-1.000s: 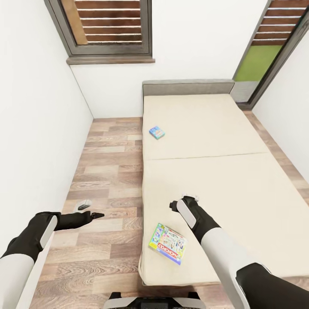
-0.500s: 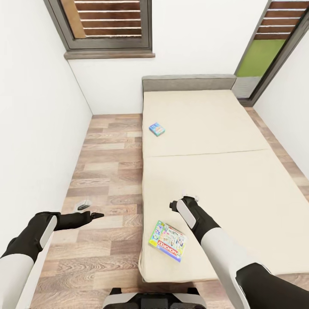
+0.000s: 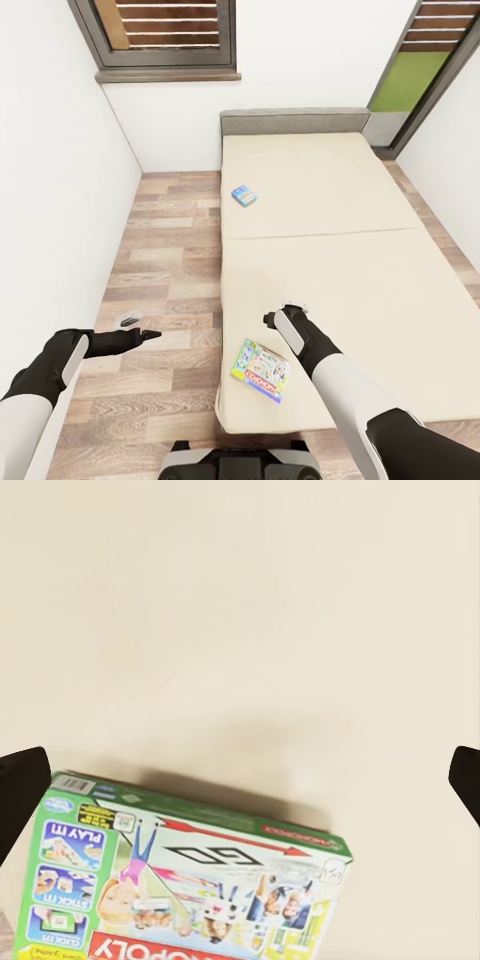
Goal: Put all the toys in the child's room - the three board games (two on the bed and one on the table), the two jigsaw puzzles on the table, and the tennis ball on the table - inside the toy box on the table in the child's room.
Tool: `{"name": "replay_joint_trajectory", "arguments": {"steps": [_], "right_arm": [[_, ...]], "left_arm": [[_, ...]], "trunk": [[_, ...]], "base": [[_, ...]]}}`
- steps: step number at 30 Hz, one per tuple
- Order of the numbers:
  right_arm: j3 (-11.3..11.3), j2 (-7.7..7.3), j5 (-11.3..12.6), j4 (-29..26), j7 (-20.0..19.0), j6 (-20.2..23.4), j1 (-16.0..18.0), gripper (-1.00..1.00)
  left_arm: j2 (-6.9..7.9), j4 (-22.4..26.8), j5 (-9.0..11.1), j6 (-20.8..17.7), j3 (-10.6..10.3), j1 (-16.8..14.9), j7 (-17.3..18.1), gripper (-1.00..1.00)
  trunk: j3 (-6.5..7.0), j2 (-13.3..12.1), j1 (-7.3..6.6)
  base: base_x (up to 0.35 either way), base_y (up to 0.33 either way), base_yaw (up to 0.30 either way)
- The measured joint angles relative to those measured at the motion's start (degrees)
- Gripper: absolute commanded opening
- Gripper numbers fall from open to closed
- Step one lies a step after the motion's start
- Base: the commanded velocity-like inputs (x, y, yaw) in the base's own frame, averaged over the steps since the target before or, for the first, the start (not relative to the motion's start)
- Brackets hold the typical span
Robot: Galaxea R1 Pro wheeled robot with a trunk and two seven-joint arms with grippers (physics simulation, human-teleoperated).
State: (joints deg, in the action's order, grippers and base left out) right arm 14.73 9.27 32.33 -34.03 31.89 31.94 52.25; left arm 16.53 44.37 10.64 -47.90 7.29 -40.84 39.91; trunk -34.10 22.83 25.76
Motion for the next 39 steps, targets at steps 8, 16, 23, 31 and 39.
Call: {"name": "replay_joint_trajectory", "arguments": {"steps": [8,16,23,31,39], "right_arm": [[0.0,0.06,0.14,0.0,0.0,-0.07,0.0,1.0],[0.04,0.08,0.43,-0.33,0.0,-0.03,-0.06,1.0],[0.06,0.36,0.53,-0.35,0.0,-0.05,-0.02,1.0],[0.03,0.45,0.59,-0.35,0.01,-0.15,-0.05,1.0],[0.23,0.72,0.76,-0.37,0.07,-0.19,0.0,1.0]], "left_arm": [[0.0,0.0,0.0,0.03,0.0,0.0,0.0,1.0],[0.0,0.0,-0.04,0.04,0.0,0.0,0.0,1.0],[0.0,0.0,-0.01,0.04,0.0,0.0,0.02,1.0],[0.0,0.0,0.07,0.03,0.03,0.0,0.05,1.0],[-0.01,-0.01,0.03,0.04,0.08,-0.01,0.07,1.0]], "trunk": [[-0.75,0.0,0.0],[-1.51,0.0,0.0],[-2.16,0.0,0.0],[-2.92,0.01,0.01],[-3.67,0.0,0.0]], "base": [[0.0,0.0,0.0],[0.0,0.0,0.0],[0.0,0.0,0.0],[-0.046,0.0,0.0],[-0.007,0.0,0.0]]}}
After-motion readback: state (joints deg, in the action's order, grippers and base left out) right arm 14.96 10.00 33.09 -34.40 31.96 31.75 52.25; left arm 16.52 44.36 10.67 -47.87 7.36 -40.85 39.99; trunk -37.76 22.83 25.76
